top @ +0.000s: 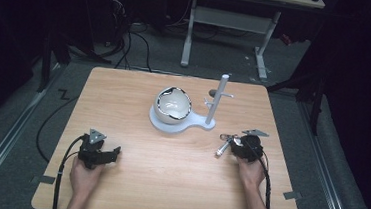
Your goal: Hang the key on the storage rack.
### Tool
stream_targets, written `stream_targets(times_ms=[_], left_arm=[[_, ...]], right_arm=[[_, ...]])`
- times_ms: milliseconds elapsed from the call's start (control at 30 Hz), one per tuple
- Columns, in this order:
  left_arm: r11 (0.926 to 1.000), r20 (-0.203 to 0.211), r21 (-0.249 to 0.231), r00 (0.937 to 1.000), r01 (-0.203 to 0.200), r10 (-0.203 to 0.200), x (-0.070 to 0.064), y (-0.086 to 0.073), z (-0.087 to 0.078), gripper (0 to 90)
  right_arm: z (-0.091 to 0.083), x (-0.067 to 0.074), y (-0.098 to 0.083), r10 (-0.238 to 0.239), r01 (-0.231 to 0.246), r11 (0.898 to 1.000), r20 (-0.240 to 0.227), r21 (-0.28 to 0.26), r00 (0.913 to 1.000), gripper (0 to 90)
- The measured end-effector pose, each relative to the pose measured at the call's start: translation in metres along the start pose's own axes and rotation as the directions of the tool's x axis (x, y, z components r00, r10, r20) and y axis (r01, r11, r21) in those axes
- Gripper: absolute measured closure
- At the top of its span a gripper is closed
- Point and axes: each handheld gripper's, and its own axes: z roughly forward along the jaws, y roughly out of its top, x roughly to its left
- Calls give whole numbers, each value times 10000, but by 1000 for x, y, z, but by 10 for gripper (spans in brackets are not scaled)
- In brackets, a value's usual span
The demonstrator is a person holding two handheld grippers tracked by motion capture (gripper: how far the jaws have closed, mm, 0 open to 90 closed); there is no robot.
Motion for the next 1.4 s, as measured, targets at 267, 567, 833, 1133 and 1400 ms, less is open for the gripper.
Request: stream_targets(times_ms=[267,567,833,1133,1400], left_arm=[[10000,0,-3,10000,2,-2,0,0,0,223],[10000,-1,-2,10000,1,-1,0,0,0,223],[10000,-2,-1,10000,0,0,0,0,0,223],[10000,-3,1,10000,-3,3,0,0,0,223],[10000,-3,0,10000,-3,3,0,0,0,223]], right_arm=[[-11,-2,-2,-31,-6,9967,-457,-811,9989,519],[-42,-4,8,-384,241,9803,-698,-1961,9968,520],[-65,-7,15,-629,367,9650,-937,-2595,9936,520],[-81,-9,22,-834,502,9532,-995,-2981,9915,520],[-93,-10,29,-936,529,9443,-1110,-3247,9894,520]])
